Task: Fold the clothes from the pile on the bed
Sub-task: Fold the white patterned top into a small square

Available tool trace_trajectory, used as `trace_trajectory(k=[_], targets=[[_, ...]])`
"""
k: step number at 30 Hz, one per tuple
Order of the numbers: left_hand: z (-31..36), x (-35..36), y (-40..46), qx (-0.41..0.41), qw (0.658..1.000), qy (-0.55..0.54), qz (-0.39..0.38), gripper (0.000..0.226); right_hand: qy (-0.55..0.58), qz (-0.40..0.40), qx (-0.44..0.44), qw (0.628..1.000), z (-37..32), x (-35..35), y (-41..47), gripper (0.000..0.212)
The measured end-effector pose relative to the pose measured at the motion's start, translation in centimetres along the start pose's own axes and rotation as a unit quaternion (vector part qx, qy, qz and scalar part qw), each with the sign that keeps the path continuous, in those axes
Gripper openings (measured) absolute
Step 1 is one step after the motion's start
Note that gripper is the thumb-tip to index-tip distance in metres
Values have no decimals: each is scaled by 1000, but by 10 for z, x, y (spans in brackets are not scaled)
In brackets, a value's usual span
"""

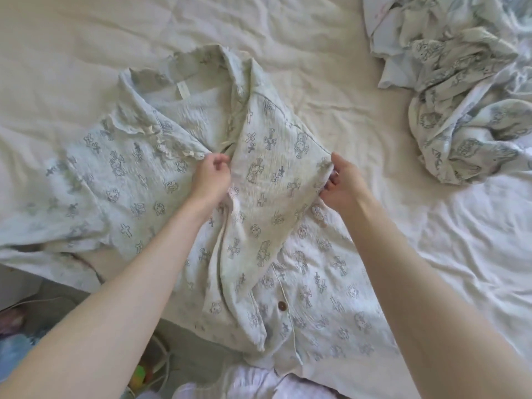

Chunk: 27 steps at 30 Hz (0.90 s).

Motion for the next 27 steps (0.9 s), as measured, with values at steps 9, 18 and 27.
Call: trace_trajectory(k=[9,18,27], targets=[[77,42,26,130,989,62,-23,34,101,9,98,990,0,-12,9,22],[99,75,53,-168,959,-137,-180,20,72,16,91,993,-13,-20,28,9],[157,84,78,-13,982,-160,-101,21,120,-90,84,985,-41,-8,28,21]])
Point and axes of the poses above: each hand's wrist, its own y-axis towards the middle knuckle, its own x-axis out of the palm, z = x × y, the point moved 6 cm from there along y, towards the middle knuckle, and after that the axes turned 12 degrees about z, right-handed, at the moved point
